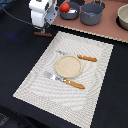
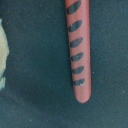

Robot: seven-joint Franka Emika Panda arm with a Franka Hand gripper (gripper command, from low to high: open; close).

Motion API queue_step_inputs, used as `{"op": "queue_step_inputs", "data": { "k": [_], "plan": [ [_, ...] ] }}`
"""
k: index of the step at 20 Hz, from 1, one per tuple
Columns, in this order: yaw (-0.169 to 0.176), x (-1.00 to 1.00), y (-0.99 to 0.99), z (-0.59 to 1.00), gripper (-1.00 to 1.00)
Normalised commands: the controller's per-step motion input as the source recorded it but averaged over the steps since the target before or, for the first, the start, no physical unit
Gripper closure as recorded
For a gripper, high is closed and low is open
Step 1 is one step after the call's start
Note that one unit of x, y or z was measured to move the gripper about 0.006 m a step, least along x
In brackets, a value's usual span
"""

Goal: Place the fish, sausage, and tomato into the frying pan.

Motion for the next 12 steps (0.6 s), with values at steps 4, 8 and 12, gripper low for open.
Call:
{"op": "queue_step_inputs", "data": {
  "k": [4, 8, 12],
  "plan": [
    [0.000, -0.41, -0.02, -0.51, -1.00],
    [0.000, -0.39, -0.04, -0.47, 1.00],
    [0.000, -0.40, -0.05, -0.45, 1.00]
  ]
}}
